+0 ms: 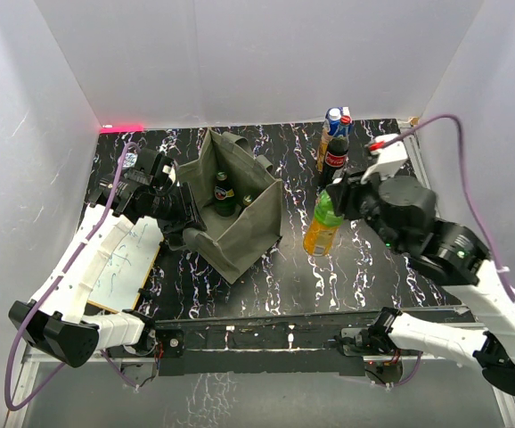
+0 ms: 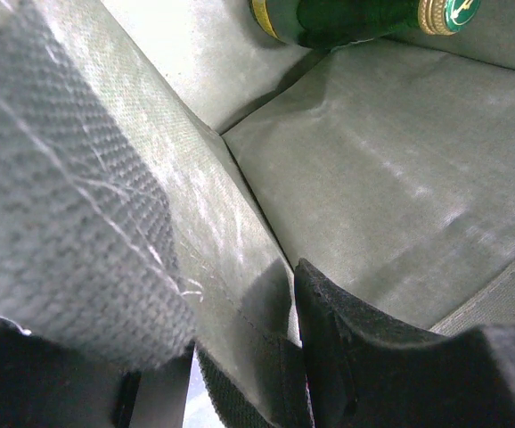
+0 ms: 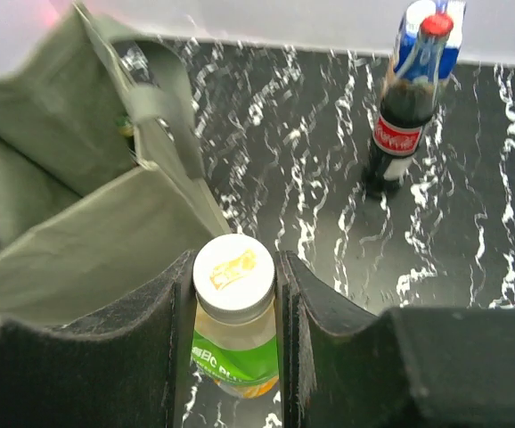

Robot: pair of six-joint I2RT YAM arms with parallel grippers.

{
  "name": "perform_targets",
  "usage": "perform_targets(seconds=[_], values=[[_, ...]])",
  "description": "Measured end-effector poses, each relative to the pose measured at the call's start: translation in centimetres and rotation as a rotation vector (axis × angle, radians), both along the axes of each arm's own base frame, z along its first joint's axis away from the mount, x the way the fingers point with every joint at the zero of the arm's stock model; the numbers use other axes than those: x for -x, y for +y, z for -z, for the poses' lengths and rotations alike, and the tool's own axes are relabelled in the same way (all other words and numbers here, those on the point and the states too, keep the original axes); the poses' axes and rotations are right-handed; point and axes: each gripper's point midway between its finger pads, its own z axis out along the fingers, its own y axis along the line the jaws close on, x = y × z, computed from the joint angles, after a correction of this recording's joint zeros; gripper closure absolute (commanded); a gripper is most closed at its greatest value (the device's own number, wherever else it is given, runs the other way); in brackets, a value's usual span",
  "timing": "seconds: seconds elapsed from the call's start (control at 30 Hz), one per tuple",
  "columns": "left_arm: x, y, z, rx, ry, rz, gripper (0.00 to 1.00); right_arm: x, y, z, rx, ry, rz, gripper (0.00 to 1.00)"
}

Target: Take the beverage out of the canvas bag

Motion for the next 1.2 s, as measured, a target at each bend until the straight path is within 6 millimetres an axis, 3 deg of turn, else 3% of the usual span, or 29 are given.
perform_targets(seconds=[0.1, 0.17, 0.4, 0.57, 0.7, 0.9, 1.2], values=[[0.0, 0.0, 0.0, -0.003, -0.001, 0.0, 0.56, -1.1, 0.5, 3.4, 0.077, 0.06, 0.032, 0.92], [0.0, 0.1, 0.1, -0.01, -0.003, 0.005, 0.56, -1.8, 0.5, 4.7, 0.12, 0.07, 0.058, 0.92], [-0.5, 0.7, 0.6, -0.066, -0.015, 0.049, 0.56, -4.7, -0.6, 5.2, 0.198, -0.031, 0.209, 0.92], [-0.5, 1.3, 0.8, -0.105, -0.04, 0.093, 0.56, -7.5, -1.2, 7.1, 0.243, -0.076, 0.285, 0.92], [-0.8, 1.9, 0.9, -0.147, -0.07, 0.135, 0.56, -11.4, -3.0, 8.6, 0.239, -0.065, 0.382, 0.92], [-1.9, 2.6, 1.0, -0.203, -0.128, 0.174, 0.56, -15.2, -5.6, 10.2, 0.208, -0.069, 0.466, 0.92], [-2.8, 1.7, 1.9, -0.253, -0.141, 0.253, 0.55, -19.8, -7.0, 12.1, 0.239, -0.089, 0.504, 0.92]])
